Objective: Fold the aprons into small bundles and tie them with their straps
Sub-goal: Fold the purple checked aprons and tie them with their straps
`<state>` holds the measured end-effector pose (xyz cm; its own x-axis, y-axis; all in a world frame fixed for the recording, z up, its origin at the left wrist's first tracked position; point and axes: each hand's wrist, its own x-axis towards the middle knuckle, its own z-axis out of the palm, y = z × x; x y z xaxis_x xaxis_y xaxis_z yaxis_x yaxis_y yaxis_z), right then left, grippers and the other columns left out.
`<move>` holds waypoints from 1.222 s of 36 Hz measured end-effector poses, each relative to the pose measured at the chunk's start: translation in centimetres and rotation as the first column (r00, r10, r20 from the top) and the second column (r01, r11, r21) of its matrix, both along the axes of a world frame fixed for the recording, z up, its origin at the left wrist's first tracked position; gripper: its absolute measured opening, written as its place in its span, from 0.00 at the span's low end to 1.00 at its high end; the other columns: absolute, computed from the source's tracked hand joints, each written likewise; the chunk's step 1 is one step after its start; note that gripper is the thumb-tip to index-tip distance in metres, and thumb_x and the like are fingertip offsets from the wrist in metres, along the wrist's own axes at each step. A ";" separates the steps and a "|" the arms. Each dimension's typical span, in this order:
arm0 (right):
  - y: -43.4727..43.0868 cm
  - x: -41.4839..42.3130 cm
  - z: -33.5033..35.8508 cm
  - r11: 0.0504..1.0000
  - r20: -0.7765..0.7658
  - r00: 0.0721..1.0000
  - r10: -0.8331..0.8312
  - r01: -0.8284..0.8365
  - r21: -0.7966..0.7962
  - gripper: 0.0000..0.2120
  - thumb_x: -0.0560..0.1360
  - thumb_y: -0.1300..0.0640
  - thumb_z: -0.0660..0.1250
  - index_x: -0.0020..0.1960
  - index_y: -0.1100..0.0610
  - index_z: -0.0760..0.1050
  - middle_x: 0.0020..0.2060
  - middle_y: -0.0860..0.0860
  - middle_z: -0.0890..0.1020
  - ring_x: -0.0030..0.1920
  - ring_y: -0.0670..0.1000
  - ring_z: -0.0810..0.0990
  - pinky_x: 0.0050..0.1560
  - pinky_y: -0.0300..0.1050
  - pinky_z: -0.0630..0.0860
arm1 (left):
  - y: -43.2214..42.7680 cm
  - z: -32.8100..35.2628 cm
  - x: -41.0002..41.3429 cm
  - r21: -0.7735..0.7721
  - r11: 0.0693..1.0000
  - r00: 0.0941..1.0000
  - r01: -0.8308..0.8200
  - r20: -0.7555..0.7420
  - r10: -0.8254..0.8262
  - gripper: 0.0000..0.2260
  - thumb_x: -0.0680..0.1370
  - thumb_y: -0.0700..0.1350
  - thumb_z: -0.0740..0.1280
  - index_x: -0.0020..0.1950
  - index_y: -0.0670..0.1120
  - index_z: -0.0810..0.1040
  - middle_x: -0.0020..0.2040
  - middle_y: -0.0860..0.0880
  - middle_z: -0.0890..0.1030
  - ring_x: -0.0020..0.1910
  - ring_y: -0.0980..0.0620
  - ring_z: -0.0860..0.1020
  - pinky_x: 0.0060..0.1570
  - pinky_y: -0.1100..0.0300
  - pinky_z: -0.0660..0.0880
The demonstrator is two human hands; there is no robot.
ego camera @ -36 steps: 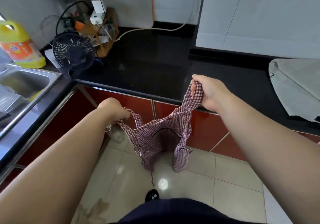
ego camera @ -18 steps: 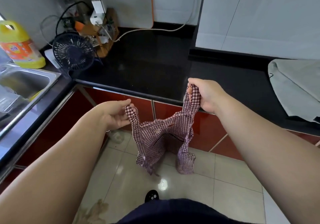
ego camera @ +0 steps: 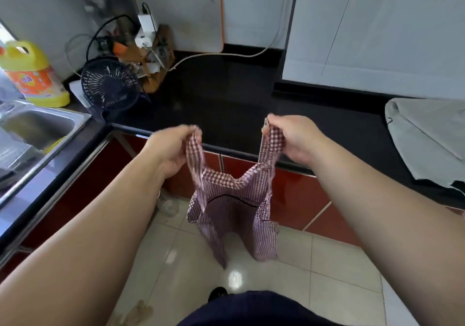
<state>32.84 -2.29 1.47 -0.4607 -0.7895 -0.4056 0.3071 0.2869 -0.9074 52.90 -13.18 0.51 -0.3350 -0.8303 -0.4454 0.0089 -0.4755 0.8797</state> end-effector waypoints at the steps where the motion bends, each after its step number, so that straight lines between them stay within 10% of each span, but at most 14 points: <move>1: -0.2 0.0 0.1 0.997 0.055 0.998 -0.015 0.019 -0.069 0.09 0.80 0.57 0.62 0.45 0.61 0.75 0.32 0.51 0.79 0.36 0.48 0.76 0.46 0.44 0.72 | -0.2 0.9 -0.5 -0.056 0.998 0.996 -0.038 -0.082 0.033 0.05 0.79 0.39 0.64 0.44 0.42 0.77 0.27 0.52 0.79 0.25 0.59 0.76 0.26 0.67 0.73; 5: -0.3 -0.4 0.4 0.999 -0.187 0.982 -0.007 0.013 0.032 0.12 0.80 0.54 0.63 0.41 0.58 0.76 0.31 0.51 0.78 0.30 0.45 0.76 0.32 0.37 0.71 | -1.4 0.7 -0.6 -0.092 0.992 0.994 -0.083 0.058 0.089 0.09 0.79 0.40 0.65 0.39 0.43 0.76 0.27 0.51 0.76 0.21 0.58 0.73 0.23 0.66 0.71; 9: -0.3 -1.0 0.2 0.999 -0.320 0.946 -0.042 0.035 -0.027 0.19 0.78 0.50 0.64 0.37 0.63 0.78 0.34 0.53 0.79 0.39 0.50 0.77 0.43 0.43 0.71 | -1.1 -0.7 -0.3 0.104 0.992 0.996 -0.073 -0.038 0.077 0.09 0.82 0.41 0.61 0.42 0.43 0.75 0.28 0.51 0.78 0.25 0.58 0.77 0.26 0.66 0.75; 13: -0.7 -0.8 1.3 0.992 -0.355 0.935 0.007 -0.052 -0.118 0.10 0.78 0.54 0.65 0.44 0.59 0.79 0.36 0.48 0.79 0.34 0.40 0.77 0.36 0.32 0.70 | -1.2 0.6 -0.9 -0.016 0.999 0.984 0.029 -0.177 -0.031 0.04 0.82 0.42 0.61 0.51 0.43 0.75 0.40 0.50 0.76 0.38 0.55 0.76 0.43 0.60 0.77; 18: -1.0 -2.2 2.2 0.988 -0.308 0.947 -0.095 0.053 -0.143 0.09 0.79 0.54 0.64 0.43 0.56 0.78 0.38 0.48 0.78 0.41 0.46 0.77 0.50 0.46 0.75 | -1.7 1.4 -0.2 -0.150 0.976 0.972 -0.160 -0.199 0.129 0.09 0.81 0.37 0.61 0.60 0.39 0.75 0.39 0.50 0.77 0.32 0.58 0.78 0.33 0.63 0.76; 25: -0.7 -3.1 2.7 0.979 -0.222 0.967 -0.128 0.086 -0.186 0.02 0.79 0.57 0.62 0.49 0.52 0.73 0.42 0.50 0.75 0.44 0.49 0.74 0.38 0.41 0.72 | -1.5 2.1 0.1 -0.231 0.926 0.937 -0.297 -0.256 0.236 0.25 0.79 0.31 0.61 0.75 0.47 0.63 0.53 0.48 0.79 0.39 0.57 0.80 0.40 0.60 0.77; 30: -0.4 -2.5 2.9 0.973 -0.444 0.895 0.042 -0.137 -0.184 0.23 0.76 0.70 0.62 0.68 0.56 0.66 0.45 0.52 0.78 0.45 0.50 0.79 0.47 0.48 0.78 | -0.6 2.5 -1.2 -0.641 0.761 0.977 -0.105 0.077 0.200 0.23 0.74 0.28 0.66 0.66 0.47 0.75 0.51 0.53 0.79 0.41 0.64 0.78 0.41 0.70 0.74; 33: -0.5 -1.7 4.1 0.942 -0.510 0.852 0.118 -0.259 -0.213 0.23 0.76 0.67 0.64 0.69 0.56 0.66 0.46 0.51 0.80 0.45 0.48 0.81 0.49 0.46 0.81 | 0.3 3.9 -2.6 -0.740 0.672 0.981 0.021 0.147 0.131 0.16 0.74 0.32 0.69 0.54 0.52 0.80 0.44 0.55 0.80 0.43 0.62 0.78 0.44 0.71 0.74; 39: -1.0 -0.4 5.8 0.840 -0.567 0.763 0.310 -0.499 -0.213 0.37 0.68 0.66 0.75 0.72 0.53 0.63 0.52 0.49 0.80 0.53 0.48 0.81 0.54 0.44 0.79 | 2.2 6.3 -5.9 -0.577 0.788 0.936 0.217 -0.107 -0.336 0.14 0.75 0.29 0.65 0.54 0.45 0.78 0.43 0.50 0.83 0.43 0.55 0.82 0.45 0.62 0.79; 44: -1.1 -1.1 5.4 0.840 -0.577 0.772 0.265 -0.479 -0.255 0.25 0.72 0.68 0.71 0.63 0.51 0.67 0.49 0.53 0.82 0.49 0.51 0.83 0.52 0.49 0.81 | 1.4 6.6 -7.0 -0.572 0.797 0.919 0.193 -0.179 -0.351 0.15 0.76 0.29 0.64 0.56 0.45 0.78 0.45 0.48 0.82 0.46 0.53 0.81 0.47 0.59 0.79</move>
<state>31.70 -3.42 6.87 -0.1473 -0.9773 0.1522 -0.2790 -0.1066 -0.9544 45.87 -11.75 7.08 -0.6211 -0.7632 0.1782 0.2187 0.0496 0.9745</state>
